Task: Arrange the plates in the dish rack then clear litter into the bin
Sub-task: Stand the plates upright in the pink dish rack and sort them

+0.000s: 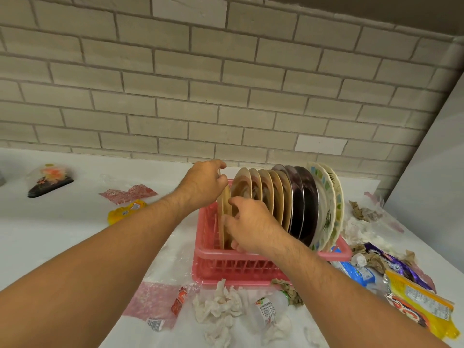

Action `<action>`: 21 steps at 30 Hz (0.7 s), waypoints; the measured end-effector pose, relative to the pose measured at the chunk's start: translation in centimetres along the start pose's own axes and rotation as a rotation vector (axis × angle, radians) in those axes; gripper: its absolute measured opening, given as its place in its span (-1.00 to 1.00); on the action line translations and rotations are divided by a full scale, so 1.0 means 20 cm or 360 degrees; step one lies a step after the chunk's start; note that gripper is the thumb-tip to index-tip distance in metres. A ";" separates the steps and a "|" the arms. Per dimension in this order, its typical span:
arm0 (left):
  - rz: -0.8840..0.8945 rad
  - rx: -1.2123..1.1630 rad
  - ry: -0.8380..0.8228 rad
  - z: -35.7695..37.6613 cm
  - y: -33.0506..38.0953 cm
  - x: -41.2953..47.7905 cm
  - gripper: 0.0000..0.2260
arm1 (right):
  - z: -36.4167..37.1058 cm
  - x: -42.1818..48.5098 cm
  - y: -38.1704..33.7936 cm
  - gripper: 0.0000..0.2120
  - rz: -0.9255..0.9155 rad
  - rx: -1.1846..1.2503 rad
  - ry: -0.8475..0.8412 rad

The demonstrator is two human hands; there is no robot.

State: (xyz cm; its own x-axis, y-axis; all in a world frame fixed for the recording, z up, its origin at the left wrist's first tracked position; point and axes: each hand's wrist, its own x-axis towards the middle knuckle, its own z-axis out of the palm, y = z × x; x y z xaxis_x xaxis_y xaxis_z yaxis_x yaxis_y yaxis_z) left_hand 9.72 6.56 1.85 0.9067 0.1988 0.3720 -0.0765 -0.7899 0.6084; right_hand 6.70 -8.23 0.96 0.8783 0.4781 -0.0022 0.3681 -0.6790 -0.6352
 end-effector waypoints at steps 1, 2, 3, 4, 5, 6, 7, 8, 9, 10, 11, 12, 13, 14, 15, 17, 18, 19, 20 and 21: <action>0.0003 0.0001 -0.0009 0.00 0.00 0.00 -0.66 | 0.01 0.01 0.00 -0.68 0.0005 0.0017 0.0004; 0.0005 0.0004 -0.0019 0.01 0.00 0.01 -0.66 | 0.01 0.01 0.00 -0.68 0.0012 0.0027 0.0007; 0.0007 0.0007 -0.0032 0.01 0.00 0.02 -0.66 | 0.02 0.02 -0.01 -0.68 0.0024 0.0026 0.0008; 0.0007 0.0007 -0.0048 0.02 0.01 0.02 -0.66 | 0.02 0.03 -0.01 -0.67 0.0038 0.0021 0.0013; 0.0003 -0.0001 -0.0065 0.02 0.01 0.03 -0.66 | 0.02 0.04 -0.01 -0.68 0.0051 0.0015 0.0022; -0.0004 -0.0017 -0.0084 0.02 0.01 0.03 -0.66 | 0.03 0.05 0.00 -0.69 0.0060 0.0013 0.0039; -0.0015 -0.0039 -0.0102 0.02 0.02 0.03 -0.67 | 0.03 0.06 0.00 -0.72 0.0068 0.0014 0.0059; -0.0025 -0.0064 -0.0119 0.02 0.02 0.03 -0.67 | 0.03 0.06 0.00 -0.74 0.0077 0.0017 0.0072; -0.0031 -0.0083 -0.0135 0.02 0.03 0.03 -0.66 | 0.03 0.07 0.00 -0.76 0.0083 0.0017 0.0077; -0.0035 -0.0095 -0.0148 0.02 0.03 0.03 -0.66 | 0.03 0.08 0.00 -0.78 0.0084 0.0017 0.0079; -0.0038 -0.0104 -0.0159 0.02 0.04 0.03 -0.66 | 0.03 0.08 0.00 -0.80 0.0083 0.0018 0.0080; -0.0044 -0.0117 -0.0169 0.02 0.04 0.03 -0.66 | 0.03 0.08 0.00 -0.82 0.0082 0.0021 0.0079; -0.0051 -0.0140 -0.0180 0.02 0.05 0.03 -0.66 | 0.03 0.08 0.00 -0.83 0.0084 0.0025 0.0080; -0.0059 -0.0169 -0.0193 0.01 0.05 0.03 -0.67 | 0.02 0.08 0.00 -0.84 0.0089 0.0031 0.0082; -0.0068 -0.0200 -0.0207 0.01 0.05 0.03 -0.67 | 0.02 0.07 0.00 -0.85 0.0093 0.0038 0.0083; -0.0083 -0.0267 -0.0232 0.01 0.05 0.02 -0.67 | 0.02 0.07 0.00 -0.85 0.0101 0.0052 0.0088; -0.0087 -0.0297 -0.0241 0.01 0.05 0.02 -0.66 | 0.02 0.07 0.00 -0.84 0.0105 0.0058 0.0088; -0.0085 -0.0320 -0.0248 0.01 0.05 0.02 -0.66 | 0.03 0.07 0.00 -0.81 0.0110 0.0065 0.0090; -0.0083 -0.0335 -0.0255 0.01 0.05 0.01 -0.66 | 0.03 0.07 0.00 -0.78 0.0116 0.0072 0.0094; -0.0080 -0.0343 -0.0265 0.02 0.05 0.01 -0.67 | 0.03 0.07 0.00 -0.76 0.0122 0.0085 0.0100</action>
State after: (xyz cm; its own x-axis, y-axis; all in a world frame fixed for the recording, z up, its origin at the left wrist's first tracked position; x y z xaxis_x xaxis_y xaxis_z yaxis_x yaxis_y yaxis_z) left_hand 9.99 5.63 2.28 0.9659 0.1227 0.2279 -0.0997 -0.6364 0.7649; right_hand 7.66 -7.28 0.36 0.9213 0.3889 -0.0050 0.2837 -0.6807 -0.6754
